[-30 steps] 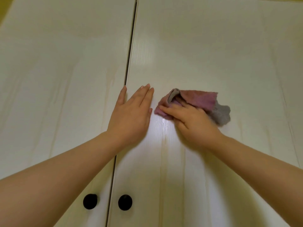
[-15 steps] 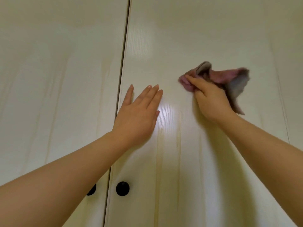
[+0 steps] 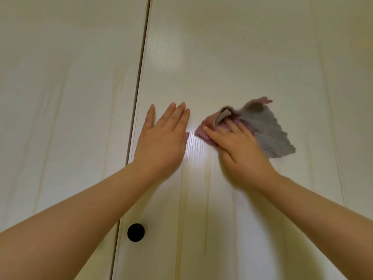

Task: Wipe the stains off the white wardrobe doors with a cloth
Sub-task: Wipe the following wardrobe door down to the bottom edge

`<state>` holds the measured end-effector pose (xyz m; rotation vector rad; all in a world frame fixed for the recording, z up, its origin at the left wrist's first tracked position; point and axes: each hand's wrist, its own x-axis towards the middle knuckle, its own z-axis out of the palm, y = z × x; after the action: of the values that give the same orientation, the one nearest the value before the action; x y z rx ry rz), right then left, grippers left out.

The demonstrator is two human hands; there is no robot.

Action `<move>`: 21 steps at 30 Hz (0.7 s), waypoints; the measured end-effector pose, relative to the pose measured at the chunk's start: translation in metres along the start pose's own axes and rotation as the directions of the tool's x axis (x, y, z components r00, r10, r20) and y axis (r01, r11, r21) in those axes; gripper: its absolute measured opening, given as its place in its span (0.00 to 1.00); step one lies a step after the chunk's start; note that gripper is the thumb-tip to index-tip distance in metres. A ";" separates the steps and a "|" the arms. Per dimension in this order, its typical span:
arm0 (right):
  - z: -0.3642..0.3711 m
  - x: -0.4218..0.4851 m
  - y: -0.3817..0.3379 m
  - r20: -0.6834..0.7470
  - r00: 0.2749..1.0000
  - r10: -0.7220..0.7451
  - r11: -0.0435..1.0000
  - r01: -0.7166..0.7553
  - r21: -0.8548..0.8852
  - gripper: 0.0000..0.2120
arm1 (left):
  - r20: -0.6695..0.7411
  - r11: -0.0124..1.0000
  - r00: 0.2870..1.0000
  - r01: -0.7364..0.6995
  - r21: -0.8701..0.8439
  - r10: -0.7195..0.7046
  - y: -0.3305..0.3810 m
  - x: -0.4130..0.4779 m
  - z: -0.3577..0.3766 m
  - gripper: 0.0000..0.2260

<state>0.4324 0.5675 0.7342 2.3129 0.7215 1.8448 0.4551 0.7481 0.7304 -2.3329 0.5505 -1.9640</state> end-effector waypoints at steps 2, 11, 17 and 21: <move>-0.012 -0.002 0.004 0.017 0.998 -0.060 0.995 0.058 0.081 0.23 | -0.012 1.000 1.000 0.004 0.009 -0.004 0.001 0.001 -0.001 0.25; 0.004 -0.011 -0.020 0.061 0.998 0.003 0.998 -0.007 0.062 0.25 | -0.036 0.999 0.999 0.027 -0.036 -0.029 0.003 0.000 0.004 0.25; -0.017 -0.003 0.019 -0.197 0.853 0.484 0.863 -0.428 0.269 0.23 | -0.003 0.998 0.998 0.056 -0.021 -0.056 0.005 0.000 0.002 0.24; 0.009 -0.018 -0.014 -0.130 0.971 0.200 0.979 -0.196 0.047 0.26 | -0.027 0.997 0.997 0.078 -0.025 -0.079 0.009 0.000 0.006 0.24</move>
<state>0.4334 0.5741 0.7108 2.3775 0.5575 2.1059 0.4586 0.7382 0.7264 -2.3803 0.4936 -2.0370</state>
